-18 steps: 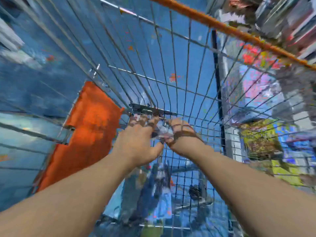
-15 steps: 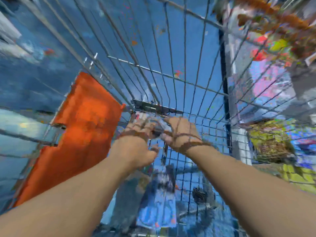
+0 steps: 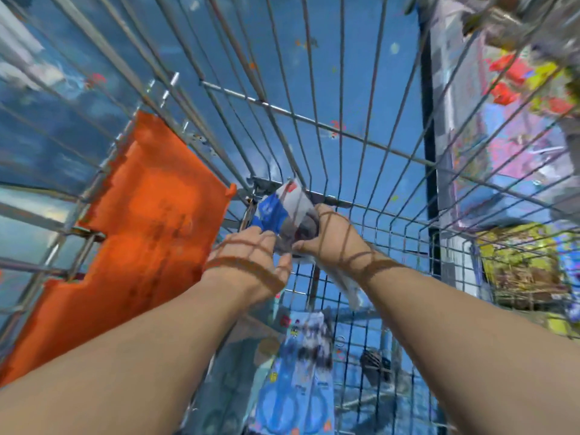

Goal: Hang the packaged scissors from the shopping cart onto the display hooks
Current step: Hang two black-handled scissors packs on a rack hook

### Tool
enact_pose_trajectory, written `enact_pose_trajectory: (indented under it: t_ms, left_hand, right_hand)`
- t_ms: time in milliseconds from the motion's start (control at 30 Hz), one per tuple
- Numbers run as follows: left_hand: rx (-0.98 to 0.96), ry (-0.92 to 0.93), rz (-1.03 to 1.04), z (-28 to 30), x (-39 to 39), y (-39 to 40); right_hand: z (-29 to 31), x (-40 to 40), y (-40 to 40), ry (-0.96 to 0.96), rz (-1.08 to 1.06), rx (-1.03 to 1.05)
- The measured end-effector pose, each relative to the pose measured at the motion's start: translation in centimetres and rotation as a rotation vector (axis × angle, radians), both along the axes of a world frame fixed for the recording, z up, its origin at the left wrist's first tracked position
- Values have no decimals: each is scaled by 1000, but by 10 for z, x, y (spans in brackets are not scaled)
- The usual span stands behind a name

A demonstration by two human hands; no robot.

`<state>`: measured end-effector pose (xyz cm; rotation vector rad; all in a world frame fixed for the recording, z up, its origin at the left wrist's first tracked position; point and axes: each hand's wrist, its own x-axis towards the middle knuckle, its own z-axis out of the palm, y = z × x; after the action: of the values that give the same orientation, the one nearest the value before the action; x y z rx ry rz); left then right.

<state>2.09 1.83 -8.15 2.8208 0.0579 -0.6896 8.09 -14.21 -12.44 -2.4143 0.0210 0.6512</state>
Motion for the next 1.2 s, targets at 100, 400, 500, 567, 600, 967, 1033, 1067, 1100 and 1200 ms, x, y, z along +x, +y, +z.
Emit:
enact_pose_trajectory:
  t_ms: [100, 400, 500, 567, 600, 967, 1033, 1067, 1100, 1200]
  left_hand:
    - [-49, 135, 86, -1, 11, -9]
    - [-1259, 399, 1043, 28, 30, -22]
    - [-1320, 383, 968, 48, 27, -20]
    - [-1364, 326, 917, 71, 24, -22]
    - [-1382, 295, 893, 82, 22, -24]
    - [-1609, 198, 389, 294, -33, -22]
    - [-1611, 214, 261, 346, -48, -25]
    - [-1621, 230, 189, 371, -57, -30]
    - [-1632, 239, 121, 394, -66, -35]
    - [-1648, 304, -38, 468, -108, -60]
  right_hand:
    - [14, -9, -8, 91, -178, 314]
    - [68, -36, -22, 315, -561, 842]
    - [92, -50, -21, 335, -729, 945]
    - [112, -58, -23, 329, -832, 998]
    - [125, -64, -22, 315, -861, 1010]
    - [356, -169, -22, -246, -1066, 1250]
    - [407, -198, -25, -361, -1082, 1290]
    - [432, -214, -30, -421, -1087, 1319]
    - [459, -232, -35, -485, -1091, 1333]
    - [537, -294, -54, -675, -1175, 1248]
